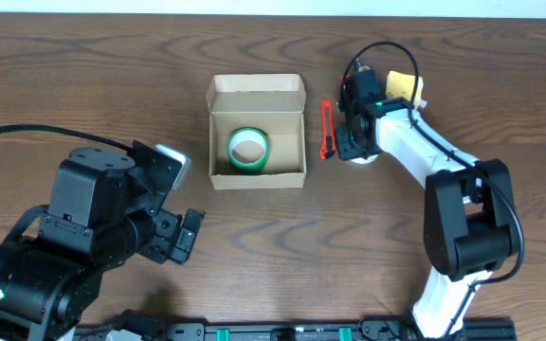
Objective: Pack container
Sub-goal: 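Move the right gripper to the white tape roll and grasp it, then place the white tape roll inside the green roll in the box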
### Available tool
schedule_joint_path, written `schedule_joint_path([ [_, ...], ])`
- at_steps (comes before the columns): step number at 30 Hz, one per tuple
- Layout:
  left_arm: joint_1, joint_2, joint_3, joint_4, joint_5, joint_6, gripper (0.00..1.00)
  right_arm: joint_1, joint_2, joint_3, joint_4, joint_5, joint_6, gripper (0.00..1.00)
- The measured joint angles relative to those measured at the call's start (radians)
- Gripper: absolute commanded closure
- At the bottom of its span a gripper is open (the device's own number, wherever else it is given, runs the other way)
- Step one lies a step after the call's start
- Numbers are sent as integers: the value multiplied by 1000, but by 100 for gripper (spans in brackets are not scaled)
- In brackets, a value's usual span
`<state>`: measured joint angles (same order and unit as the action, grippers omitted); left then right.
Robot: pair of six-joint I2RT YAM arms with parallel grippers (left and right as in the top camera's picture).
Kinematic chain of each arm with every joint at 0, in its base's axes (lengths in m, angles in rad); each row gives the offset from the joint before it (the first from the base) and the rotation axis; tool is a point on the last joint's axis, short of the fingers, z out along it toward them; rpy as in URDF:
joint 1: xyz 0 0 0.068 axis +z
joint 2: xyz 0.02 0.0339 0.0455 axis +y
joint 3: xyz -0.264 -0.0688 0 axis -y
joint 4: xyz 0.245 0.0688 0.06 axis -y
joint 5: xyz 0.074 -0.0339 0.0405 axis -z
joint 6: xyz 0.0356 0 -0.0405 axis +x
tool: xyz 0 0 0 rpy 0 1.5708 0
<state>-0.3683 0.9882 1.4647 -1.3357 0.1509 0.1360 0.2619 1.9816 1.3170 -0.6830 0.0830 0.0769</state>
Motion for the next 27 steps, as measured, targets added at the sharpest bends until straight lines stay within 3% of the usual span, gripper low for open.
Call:
schedule_joint_path([
  [6, 0, 0, 0, 0, 0, 0, 5, 0, 11, -3, 0, 3, -27, 91],
  [9, 0, 0, 0, 0, 0, 0, 5, 0, 11, -3, 3, 5, -27, 99],
  [16, 0, 0, 0, 0, 0, 0, 5, 0, 12, 35, -98, 6, -29, 99],
  [23, 0, 0, 0, 0, 0, 0, 5, 19, 0, 329, -262, -2, -29, 99],
  [27, 0, 0, 0, 0, 0, 0, 4, 69, -37, 481, -273, -29, -29, 99],
])
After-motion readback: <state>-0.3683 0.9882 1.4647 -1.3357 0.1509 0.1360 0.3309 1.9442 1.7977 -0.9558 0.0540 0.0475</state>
